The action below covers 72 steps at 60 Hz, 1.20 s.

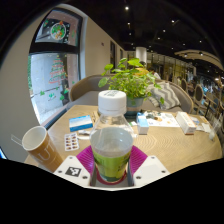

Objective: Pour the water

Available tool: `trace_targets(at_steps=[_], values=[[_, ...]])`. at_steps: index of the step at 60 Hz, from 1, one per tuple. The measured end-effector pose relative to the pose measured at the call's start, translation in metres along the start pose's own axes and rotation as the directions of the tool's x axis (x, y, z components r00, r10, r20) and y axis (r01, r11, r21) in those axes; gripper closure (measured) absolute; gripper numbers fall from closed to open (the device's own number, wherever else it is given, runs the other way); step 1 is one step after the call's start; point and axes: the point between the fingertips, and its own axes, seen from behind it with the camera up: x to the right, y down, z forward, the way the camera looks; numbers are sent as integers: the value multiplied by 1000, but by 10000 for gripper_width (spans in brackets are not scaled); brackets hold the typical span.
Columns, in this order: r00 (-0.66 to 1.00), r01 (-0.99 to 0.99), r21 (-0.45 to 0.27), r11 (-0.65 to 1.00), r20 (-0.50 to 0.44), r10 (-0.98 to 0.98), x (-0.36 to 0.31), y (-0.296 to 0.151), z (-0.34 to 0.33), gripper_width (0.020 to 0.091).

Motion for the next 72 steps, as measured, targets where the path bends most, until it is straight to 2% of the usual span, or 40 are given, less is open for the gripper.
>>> trace_targets(at_steps=[1, 5, 10, 15, 18, 21, 22, 24, 28, 38, 47, 59, 72], values=[[1000, -2, 27, 1000, 1, 2, 0, -5, 0, 676], [1000, 9, 42, 999, -3, -9, 0, -6, -1, 674], [1000, 12, 53, 999, -12, -11, 0, -7, -1, 623], [1000, 8, 35, 999, -15, -7, 1, -5, -1, 565], [1000, 3, -5, 1000, -16, -3, 2, 0, -3, 470], [1000, -4, -33, 999, -10, 3, 1, 2, -10, 260], [1000, -6, -40, 999, -10, 6, 1, 2, -14, 237], [1000, -11, -54, 998, -23, 10, 4, 3, -23, 269], [998, -3, -81, 997, -60, -1, 12, 2, -47, 241], [995, -1, -161, 987, -96, -14, 6, 6, -128, 249], [994, -9, -197, 980, -106, -12, -10, 6, -199, 249], [988, -67, -195, 979, -148, 38, -16, -3, -250, 250], [980, -84, -175, 981, -192, 49, 0, -10, -261, 250]])
